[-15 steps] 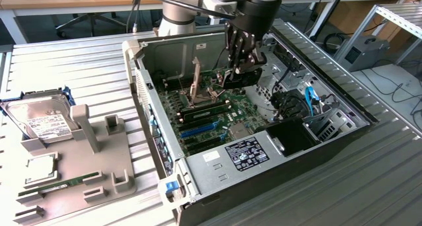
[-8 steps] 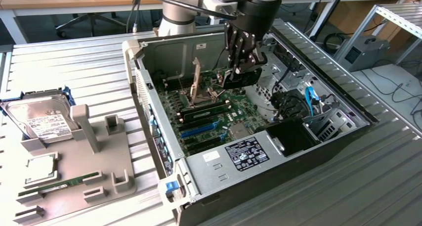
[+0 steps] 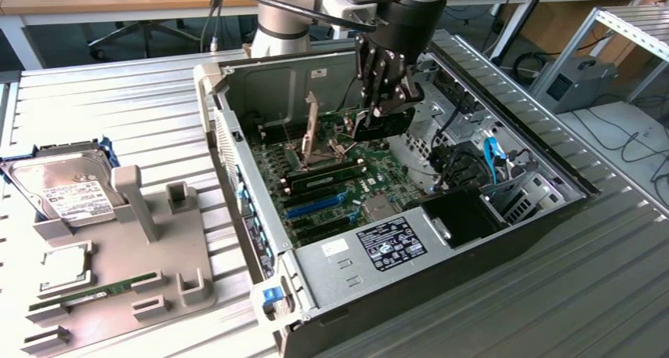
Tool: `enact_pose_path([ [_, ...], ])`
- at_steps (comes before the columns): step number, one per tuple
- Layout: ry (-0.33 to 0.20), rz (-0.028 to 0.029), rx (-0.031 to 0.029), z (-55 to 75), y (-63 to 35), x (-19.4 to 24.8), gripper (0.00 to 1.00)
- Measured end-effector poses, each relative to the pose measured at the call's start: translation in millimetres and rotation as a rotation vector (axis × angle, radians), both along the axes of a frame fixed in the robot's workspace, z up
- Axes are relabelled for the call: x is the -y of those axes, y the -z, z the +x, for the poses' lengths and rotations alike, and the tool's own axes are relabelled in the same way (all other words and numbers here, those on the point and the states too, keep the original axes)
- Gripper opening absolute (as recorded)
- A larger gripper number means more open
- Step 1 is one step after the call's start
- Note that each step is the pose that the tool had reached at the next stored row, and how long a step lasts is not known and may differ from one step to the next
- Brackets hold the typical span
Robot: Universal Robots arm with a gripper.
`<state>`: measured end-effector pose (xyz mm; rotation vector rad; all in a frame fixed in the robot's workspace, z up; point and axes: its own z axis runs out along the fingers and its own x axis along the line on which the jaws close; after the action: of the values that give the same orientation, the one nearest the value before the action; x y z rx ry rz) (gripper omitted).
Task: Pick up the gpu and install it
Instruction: 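Insert the gpu into the slot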
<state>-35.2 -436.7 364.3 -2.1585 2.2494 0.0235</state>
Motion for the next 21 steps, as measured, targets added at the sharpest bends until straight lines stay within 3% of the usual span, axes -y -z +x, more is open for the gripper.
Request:
enact_pose_path([
  [21,0.000,0.0000,0.0000,0.0,2.1,5.2,0.26],
])
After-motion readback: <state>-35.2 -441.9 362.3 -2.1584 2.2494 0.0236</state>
